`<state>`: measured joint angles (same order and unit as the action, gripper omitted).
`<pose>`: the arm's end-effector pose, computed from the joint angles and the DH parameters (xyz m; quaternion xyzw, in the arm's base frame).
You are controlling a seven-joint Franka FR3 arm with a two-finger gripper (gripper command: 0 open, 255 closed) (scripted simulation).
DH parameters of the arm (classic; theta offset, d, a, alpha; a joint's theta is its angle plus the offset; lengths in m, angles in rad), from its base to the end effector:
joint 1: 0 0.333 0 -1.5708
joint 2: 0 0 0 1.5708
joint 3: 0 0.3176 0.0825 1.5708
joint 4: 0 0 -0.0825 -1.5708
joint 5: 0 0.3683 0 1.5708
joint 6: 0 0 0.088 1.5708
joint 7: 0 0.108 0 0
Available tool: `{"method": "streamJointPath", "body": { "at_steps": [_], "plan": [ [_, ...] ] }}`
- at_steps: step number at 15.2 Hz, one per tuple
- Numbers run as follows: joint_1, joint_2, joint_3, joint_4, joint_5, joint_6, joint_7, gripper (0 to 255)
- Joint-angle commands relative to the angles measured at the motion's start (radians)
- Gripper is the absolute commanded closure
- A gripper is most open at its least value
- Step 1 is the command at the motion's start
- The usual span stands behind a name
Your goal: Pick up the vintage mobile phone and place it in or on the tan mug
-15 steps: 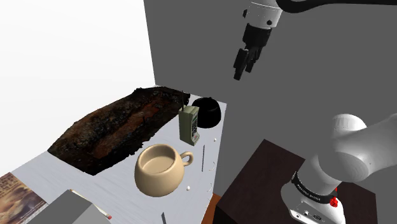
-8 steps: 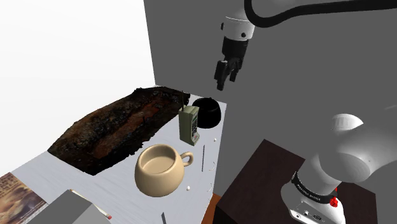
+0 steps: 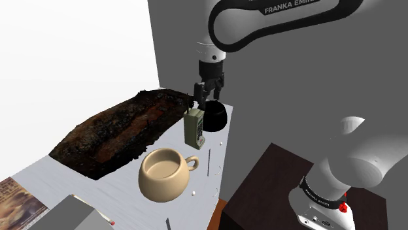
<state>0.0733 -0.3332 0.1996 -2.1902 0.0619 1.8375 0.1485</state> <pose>0.4183 0.1302 0.5223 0.9988 0.0479 -0.0117 0.0052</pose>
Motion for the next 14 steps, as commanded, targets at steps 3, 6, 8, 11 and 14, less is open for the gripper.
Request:
{"method": "streamJointPath", "body": {
  "at_steps": [3, 6, 8, 11, 14],
  "plan": [
    [0.017, 0.119, 0.041, 0.064, -0.004, 0.015, 0.049, 0],
    [0.018, 0.124, 0.042, 0.028, -0.003, 0.056, 0.050, 0],
    [0.018, 0.128, 0.044, 0.005, -0.004, 0.083, 0.050, 0],
    [0.019, 0.135, 0.045, -0.024, -0.004, 0.118, 0.051, 0],
    [0.019, 0.135, 0.045, -0.024, -0.004, 0.118, 0.051, 0]
  ]
}}
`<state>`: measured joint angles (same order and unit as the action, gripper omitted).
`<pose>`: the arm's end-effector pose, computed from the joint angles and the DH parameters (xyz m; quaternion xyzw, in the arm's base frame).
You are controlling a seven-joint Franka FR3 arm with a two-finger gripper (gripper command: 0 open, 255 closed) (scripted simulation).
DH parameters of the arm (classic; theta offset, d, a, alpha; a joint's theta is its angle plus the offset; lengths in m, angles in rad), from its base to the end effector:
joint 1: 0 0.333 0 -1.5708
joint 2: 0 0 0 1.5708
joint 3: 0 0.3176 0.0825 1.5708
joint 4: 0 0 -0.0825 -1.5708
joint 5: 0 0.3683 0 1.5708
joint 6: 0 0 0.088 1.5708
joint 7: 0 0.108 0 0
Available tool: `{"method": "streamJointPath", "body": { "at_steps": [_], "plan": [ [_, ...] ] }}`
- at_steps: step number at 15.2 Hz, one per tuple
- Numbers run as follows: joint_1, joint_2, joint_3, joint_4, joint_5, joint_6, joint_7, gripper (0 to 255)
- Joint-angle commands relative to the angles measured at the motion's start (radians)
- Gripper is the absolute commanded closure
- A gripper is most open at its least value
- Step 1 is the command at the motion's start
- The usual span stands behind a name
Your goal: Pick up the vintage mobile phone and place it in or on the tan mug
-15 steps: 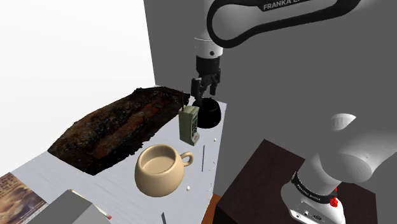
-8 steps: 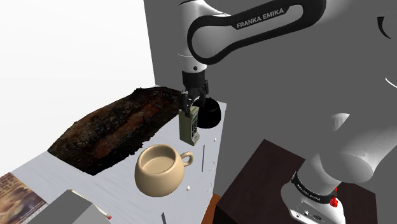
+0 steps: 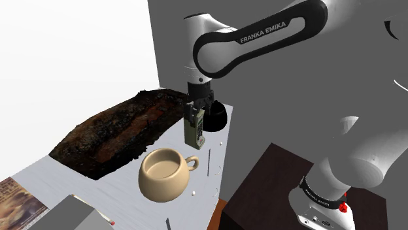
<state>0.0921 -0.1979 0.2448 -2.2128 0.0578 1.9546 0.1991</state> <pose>0.4397 0.1623 0.4608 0.9980 0.0541 -0.0323 0.0061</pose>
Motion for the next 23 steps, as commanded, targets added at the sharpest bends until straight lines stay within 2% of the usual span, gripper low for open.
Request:
{"method": "streamJointPath", "body": {
  "at_steps": [1, 4, 5, 14, 23],
  "plan": [
    [0.000, 0.000, 0.000, -0.001, 0.000, 0.001, 0.000, 0],
    [0.000, 0.000, 0.000, -0.001, 0.000, 0.001, 0.000, 0],
    [0.000, 0.000, 0.000, -0.001, 0.000, 0.001, 0.000, 255],
    [0.000, 0.000, 0.000, -0.001, 0.000, 0.001, 0.000, 255],
    [-0.001, -0.027, -0.006, 0.095, 0.002, -0.121, -0.003, 255]
  ]
}}
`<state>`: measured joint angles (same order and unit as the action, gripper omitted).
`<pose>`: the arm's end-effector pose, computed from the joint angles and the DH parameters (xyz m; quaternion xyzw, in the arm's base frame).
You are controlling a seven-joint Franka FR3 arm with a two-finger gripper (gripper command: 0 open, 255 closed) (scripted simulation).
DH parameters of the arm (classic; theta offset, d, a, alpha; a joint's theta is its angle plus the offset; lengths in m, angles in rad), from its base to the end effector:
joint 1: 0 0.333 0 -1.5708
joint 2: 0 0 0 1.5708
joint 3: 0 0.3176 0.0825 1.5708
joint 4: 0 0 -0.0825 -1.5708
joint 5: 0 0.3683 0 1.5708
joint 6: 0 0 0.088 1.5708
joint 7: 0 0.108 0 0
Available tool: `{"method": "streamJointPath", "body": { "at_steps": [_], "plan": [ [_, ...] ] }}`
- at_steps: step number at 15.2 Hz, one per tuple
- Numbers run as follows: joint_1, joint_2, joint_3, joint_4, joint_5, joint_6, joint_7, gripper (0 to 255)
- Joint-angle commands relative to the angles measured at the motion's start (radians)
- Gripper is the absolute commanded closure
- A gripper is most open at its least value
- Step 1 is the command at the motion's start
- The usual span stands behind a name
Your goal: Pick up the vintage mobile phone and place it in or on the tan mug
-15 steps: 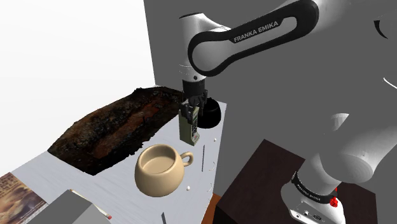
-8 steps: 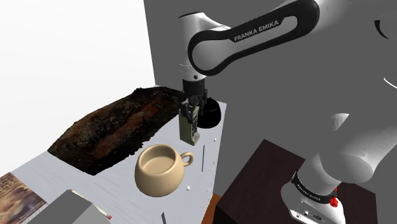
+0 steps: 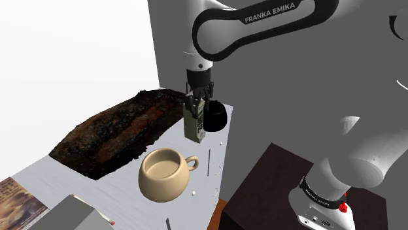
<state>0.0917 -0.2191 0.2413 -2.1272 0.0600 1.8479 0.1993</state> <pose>0.4395 0.1636 0.5006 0.9980 0.0540 -0.0325 0.0061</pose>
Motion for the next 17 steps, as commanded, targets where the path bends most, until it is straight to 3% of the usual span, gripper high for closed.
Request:
{"method": "streamJointPath", "body": {
  "at_steps": [1, 17],
  "plan": [
    [-0.001, -0.008, -0.003, 0.021, 0.000, -0.028, -0.003, 255],
    [-0.005, -0.007, -0.009, 0.237, -0.004, -0.243, 0.000, 255]
  ]
}}
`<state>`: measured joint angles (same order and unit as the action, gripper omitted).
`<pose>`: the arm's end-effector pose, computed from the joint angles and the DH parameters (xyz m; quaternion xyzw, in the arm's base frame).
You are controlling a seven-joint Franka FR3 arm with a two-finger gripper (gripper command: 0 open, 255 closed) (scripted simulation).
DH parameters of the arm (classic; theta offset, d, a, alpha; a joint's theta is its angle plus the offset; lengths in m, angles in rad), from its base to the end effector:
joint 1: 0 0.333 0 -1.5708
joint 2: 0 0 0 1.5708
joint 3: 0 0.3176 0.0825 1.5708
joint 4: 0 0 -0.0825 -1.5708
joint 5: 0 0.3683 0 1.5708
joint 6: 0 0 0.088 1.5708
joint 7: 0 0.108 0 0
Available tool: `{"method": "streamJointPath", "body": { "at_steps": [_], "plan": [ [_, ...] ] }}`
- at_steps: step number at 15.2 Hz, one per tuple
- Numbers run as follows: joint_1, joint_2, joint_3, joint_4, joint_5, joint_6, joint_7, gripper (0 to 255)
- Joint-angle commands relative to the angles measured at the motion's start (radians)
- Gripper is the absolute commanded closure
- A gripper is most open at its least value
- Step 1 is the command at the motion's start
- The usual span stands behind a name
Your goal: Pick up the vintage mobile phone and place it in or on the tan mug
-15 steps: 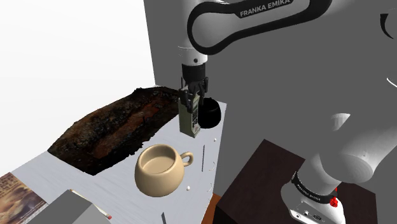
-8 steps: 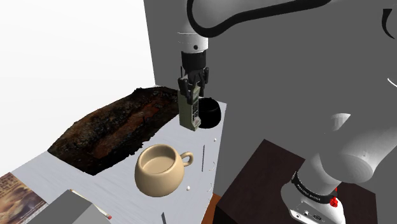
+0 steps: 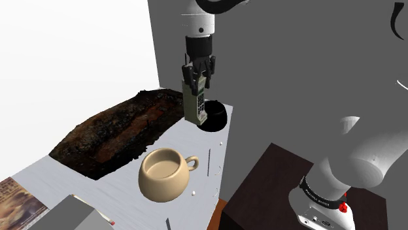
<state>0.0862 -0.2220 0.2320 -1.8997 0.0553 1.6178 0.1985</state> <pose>0.4400 0.1618 0.5875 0.9980 0.0540 -0.0323 0.0061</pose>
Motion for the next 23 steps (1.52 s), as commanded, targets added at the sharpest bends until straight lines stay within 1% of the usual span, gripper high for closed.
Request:
{"method": "streamJointPath", "body": {
  "at_steps": [1, 8, 16, 20, 22, 23],
  "plan": [
    [0.000, -0.002, 0.000, 0.026, 0.000, -0.027, 0.001, 255],
    [-0.001, 0.016, -0.001, 0.130, -0.004, -0.114, 0.005, 255],
    [0.078, 0.064, 0.123, 0.207, 0.017, -0.136, 0.211, 255],
    [0.120, 0.117, 0.188, 0.275, 0.012, -0.150, 0.321, 255],
    [0.148, 0.161, 0.229, 0.328, 0.001, -0.160, 0.391, 255],
    [0.148, 0.156, 0.227, 0.309, 0.003, -0.145, 0.389, 255]
  ]
}}
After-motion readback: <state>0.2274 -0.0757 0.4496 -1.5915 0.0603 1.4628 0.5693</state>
